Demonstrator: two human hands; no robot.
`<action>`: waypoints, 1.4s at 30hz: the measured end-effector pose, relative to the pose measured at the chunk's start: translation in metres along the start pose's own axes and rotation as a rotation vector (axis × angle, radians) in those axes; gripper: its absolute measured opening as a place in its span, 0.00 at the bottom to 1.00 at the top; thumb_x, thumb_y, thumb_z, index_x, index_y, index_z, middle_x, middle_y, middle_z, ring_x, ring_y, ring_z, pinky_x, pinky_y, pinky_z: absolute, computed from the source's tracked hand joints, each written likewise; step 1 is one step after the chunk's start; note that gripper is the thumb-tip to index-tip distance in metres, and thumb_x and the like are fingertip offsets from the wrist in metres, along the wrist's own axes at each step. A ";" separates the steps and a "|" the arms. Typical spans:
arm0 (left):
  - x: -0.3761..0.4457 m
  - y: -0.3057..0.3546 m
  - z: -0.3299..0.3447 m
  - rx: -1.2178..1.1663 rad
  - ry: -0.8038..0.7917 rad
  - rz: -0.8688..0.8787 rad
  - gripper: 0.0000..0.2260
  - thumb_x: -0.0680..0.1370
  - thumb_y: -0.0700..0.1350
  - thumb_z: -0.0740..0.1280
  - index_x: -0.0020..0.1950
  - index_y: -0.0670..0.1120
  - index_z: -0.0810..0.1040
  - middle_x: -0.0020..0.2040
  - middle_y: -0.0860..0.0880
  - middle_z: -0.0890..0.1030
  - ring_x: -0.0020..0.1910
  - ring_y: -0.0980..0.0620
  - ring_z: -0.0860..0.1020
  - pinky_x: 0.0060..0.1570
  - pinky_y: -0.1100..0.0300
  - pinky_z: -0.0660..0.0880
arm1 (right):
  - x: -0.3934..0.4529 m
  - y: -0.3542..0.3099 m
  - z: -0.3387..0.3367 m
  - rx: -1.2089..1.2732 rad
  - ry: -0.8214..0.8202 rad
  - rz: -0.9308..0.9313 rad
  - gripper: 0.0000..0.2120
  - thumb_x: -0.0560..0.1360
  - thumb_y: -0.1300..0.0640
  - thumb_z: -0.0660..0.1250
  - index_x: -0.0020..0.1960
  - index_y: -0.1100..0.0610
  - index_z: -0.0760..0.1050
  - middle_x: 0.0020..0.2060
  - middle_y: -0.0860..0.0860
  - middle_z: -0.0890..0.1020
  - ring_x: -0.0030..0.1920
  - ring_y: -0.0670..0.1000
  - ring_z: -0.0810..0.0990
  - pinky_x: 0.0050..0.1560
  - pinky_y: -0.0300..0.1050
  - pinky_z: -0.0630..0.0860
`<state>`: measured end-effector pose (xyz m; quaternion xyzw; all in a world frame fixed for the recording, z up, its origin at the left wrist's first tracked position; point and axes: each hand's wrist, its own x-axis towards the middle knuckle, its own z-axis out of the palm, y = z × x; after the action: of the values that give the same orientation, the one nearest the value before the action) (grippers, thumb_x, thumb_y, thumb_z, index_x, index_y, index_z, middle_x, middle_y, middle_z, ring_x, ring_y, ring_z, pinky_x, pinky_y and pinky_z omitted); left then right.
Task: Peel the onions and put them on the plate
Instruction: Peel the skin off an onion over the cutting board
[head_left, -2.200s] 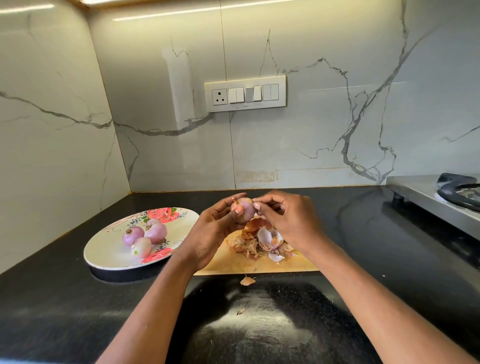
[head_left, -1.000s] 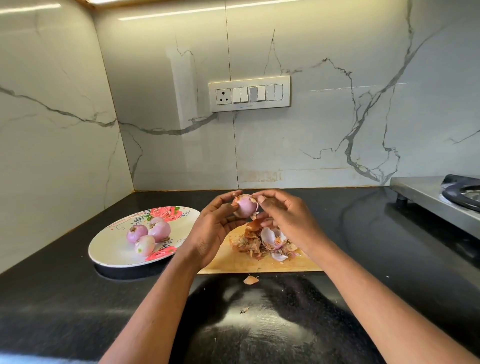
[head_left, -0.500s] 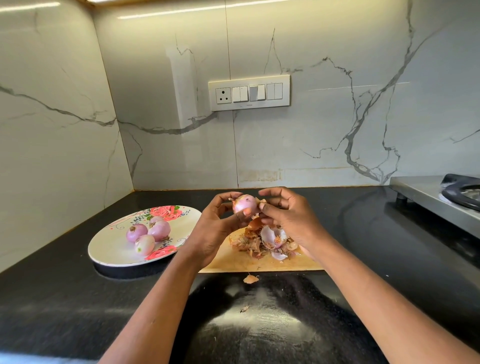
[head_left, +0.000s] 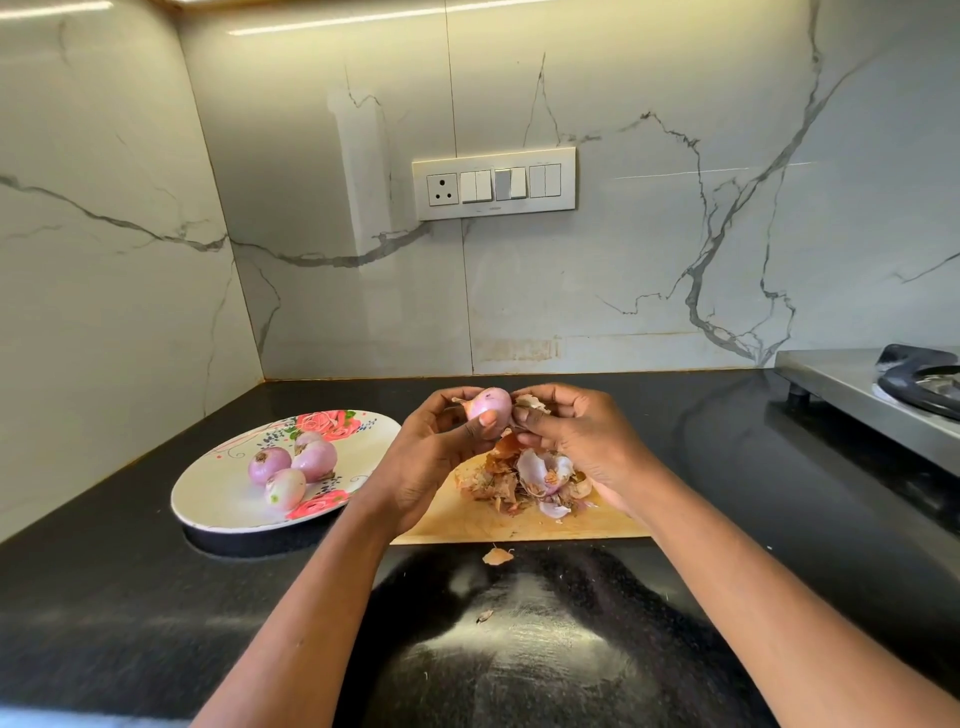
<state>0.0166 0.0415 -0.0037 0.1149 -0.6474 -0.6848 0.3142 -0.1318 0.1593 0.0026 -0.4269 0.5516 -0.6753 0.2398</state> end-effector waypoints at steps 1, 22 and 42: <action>0.000 0.000 0.000 0.003 -0.001 -0.002 0.23 0.71 0.43 0.74 0.65 0.43 0.77 0.61 0.41 0.81 0.57 0.45 0.81 0.60 0.51 0.78 | 0.000 0.000 -0.001 -0.001 -0.006 0.007 0.08 0.76 0.66 0.71 0.53 0.57 0.84 0.47 0.54 0.87 0.44 0.49 0.86 0.55 0.46 0.82; 0.000 0.005 -0.003 -0.089 0.130 0.033 0.14 0.79 0.41 0.69 0.65 0.46 0.77 0.54 0.44 0.85 0.52 0.44 0.85 0.50 0.57 0.81 | -0.004 0.000 0.001 -0.504 -0.037 -0.274 0.13 0.75 0.53 0.76 0.59 0.46 0.82 0.47 0.42 0.85 0.47 0.39 0.83 0.48 0.31 0.78; 0.001 0.000 0.000 -0.023 -0.002 0.000 0.18 0.75 0.45 0.70 0.65 0.44 0.80 0.60 0.41 0.84 0.60 0.42 0.83 0.60 0.50 0.81 | -0.001 0.010 0.003 -0.555 0.148 -0.417 0.09 0.76 0.51 0.75 0.55 0.50 0.85 0.46 0.41 0.87 0.47 0.38 0.84 0.49 0.38 0.82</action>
<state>0.0160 0.0413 -0.0030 0.1107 -0.6398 -0.6923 0.3147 -0.1302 0.1557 -0.0066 -0.5291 0.6308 -0.5634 -0.0690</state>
